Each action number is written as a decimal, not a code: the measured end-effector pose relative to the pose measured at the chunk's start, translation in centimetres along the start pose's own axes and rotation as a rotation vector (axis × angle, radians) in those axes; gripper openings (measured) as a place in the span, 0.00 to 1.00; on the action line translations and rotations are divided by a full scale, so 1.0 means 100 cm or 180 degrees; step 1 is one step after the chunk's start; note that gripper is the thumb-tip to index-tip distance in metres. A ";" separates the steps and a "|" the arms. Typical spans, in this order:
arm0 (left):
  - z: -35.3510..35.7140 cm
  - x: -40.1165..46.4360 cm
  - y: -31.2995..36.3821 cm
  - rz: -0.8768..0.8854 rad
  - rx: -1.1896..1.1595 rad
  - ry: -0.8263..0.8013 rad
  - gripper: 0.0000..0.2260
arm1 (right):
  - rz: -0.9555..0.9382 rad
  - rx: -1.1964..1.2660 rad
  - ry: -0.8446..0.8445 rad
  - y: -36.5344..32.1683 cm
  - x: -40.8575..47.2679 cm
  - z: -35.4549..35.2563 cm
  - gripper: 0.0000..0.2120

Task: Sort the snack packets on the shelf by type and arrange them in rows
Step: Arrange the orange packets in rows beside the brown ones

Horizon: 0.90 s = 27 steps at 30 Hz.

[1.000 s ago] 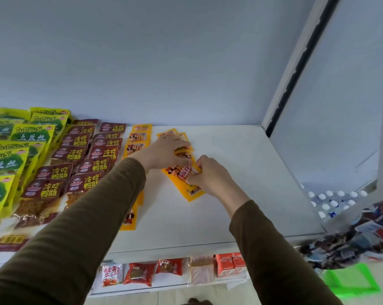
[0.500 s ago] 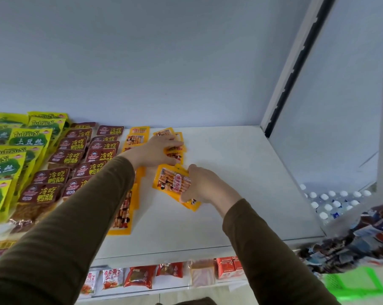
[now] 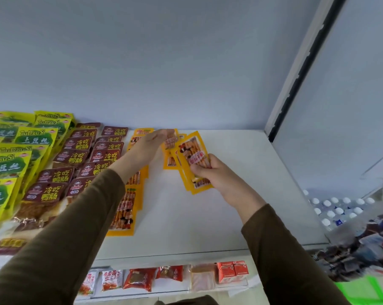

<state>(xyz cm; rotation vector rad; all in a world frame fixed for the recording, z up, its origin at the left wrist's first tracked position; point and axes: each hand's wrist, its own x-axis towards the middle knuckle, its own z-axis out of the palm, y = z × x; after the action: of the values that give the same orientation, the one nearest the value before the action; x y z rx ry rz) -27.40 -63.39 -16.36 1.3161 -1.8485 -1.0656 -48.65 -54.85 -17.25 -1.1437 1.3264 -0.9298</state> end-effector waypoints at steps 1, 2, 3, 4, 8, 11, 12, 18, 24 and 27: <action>0.002 -0.007 0.001 0.0005 -0.0036 0.0248 0.19 | -0.0022 0.0040 0.0111 0.000 0.006 0.010 0.12; 0.008 -0.015 0.002 0.0012 -0.0062 0.0485 0.18 | -0.0038 0.0034 0.0241 0.000 0.012 0.020 0.12; 0.015 -0.024 0.003 0.0050 -0.0022 0.0644 0.17 | -0.0067 -0.0050 0.0390 0.001 0.017 0.031 0.13; 0.025 -0.032 0.003 0.0118 0.0099 0.0661 0.17 | -0.0128 -0.0191 0.0505 0.002 0.021 0.040 0.15; 0.059 -0.051 -0.006 0.0180 0.0892 0.0213 0.22 | -0.0176 -0.1295 0.0368 0.004 0.030 0.045 0.19; 0.063 -0.054 -0.010 0.0187 0.1401 0.0299 0.24 | -0.0357 -0.2361 0.0598 -0.001 0.038 0.021 0.19; 0.063 -0.055 -0.011 0.0179 0.1522 0.0292 0.25 | -0.0417 -0.2417 0.0705 -0.006 0.043 0.014 0.20; 0.072 -0.065 -0.011 0.0068 0.2169 0.0122 0.30 | -0.0004 -0.2090 0.0697 -0.032 0.108 0.028 0.35; 0.075 -0.065 -0.007 -0.0081 0.2195 0.0120 0.28 | 0.0017 -0.2662 0.0810 -0.043 0.146 0.052 0.37; 0.076 -0.064 -0.010 -0.0085 0.2166 0.0139 0.28 | 0.0138 -0.2853 0.0539 -0.043 0.154 0.051 0.29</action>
<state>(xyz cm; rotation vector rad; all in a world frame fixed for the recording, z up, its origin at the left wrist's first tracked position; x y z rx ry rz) -31.40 -55.57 -21.08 1.7127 -2.2619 -0.4056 -42.11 -70.30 -17.18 -1.7099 1.9849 -0.3767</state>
